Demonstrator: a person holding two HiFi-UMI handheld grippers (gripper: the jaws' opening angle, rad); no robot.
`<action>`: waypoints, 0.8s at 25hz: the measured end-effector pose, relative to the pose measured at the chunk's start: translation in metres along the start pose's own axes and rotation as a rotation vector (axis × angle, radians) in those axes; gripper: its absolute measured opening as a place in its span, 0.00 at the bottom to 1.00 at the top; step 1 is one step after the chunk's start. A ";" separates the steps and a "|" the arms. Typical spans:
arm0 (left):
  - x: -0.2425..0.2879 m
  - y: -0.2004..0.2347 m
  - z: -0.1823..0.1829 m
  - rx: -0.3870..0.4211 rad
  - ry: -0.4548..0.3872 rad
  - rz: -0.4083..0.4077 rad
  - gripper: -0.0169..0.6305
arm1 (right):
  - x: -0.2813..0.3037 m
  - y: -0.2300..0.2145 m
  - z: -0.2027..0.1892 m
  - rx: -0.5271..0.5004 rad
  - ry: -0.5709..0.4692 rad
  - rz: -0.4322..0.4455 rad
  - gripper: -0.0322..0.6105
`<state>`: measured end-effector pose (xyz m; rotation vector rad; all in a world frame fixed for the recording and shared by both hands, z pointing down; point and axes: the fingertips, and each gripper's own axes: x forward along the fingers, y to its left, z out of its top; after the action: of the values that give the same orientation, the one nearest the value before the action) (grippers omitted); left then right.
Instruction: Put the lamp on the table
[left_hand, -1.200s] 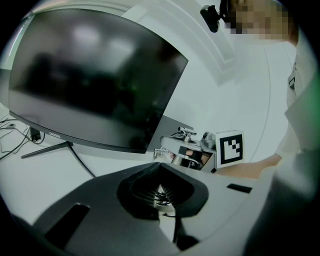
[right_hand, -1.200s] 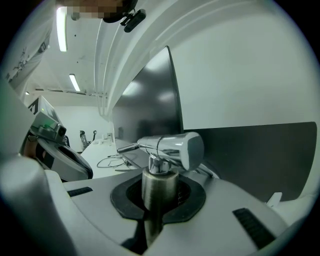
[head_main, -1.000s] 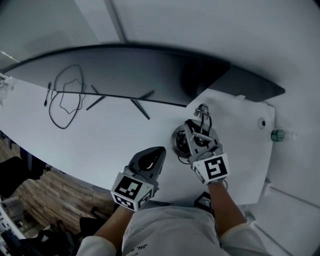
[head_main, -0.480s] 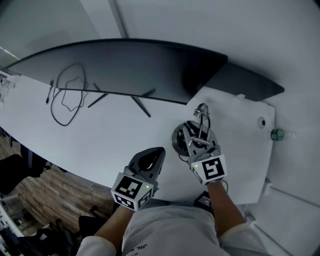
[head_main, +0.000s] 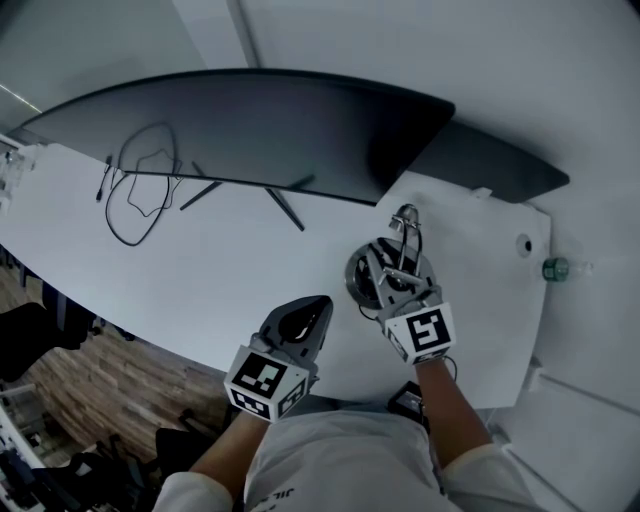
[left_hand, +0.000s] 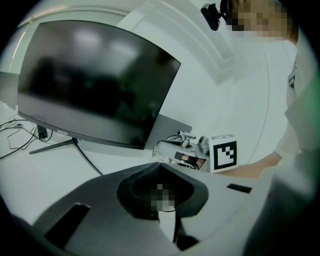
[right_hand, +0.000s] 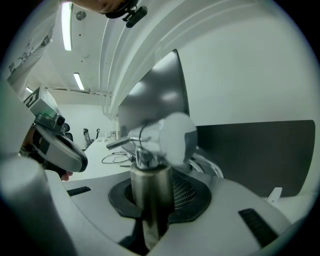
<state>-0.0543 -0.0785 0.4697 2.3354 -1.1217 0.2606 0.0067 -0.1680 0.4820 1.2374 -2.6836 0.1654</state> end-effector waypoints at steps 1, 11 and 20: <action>-0.001 0.000 0.000 0.000 0.000 0.001 0.02 | -0.001 0.000 -0.005 0.008 0.018 -0.002 0.17; -0.004 -0.005 -0.003 0.004 0.001 0.006 0.02 | -0.014 -0.003 -0.026 0.052 0.081 -0.016 0.26; -0.003 -0.016 -0.002 0.020 -0.002 -0.009 0.02 | -0.025 0.001 -0.023 0.049 0.081 0.003 0.26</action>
<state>-0.0435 -0.0669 0.4645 2.3585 -1.1137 0.2673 0.0248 -0.1444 0.4993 1.2133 -2.6273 0.2774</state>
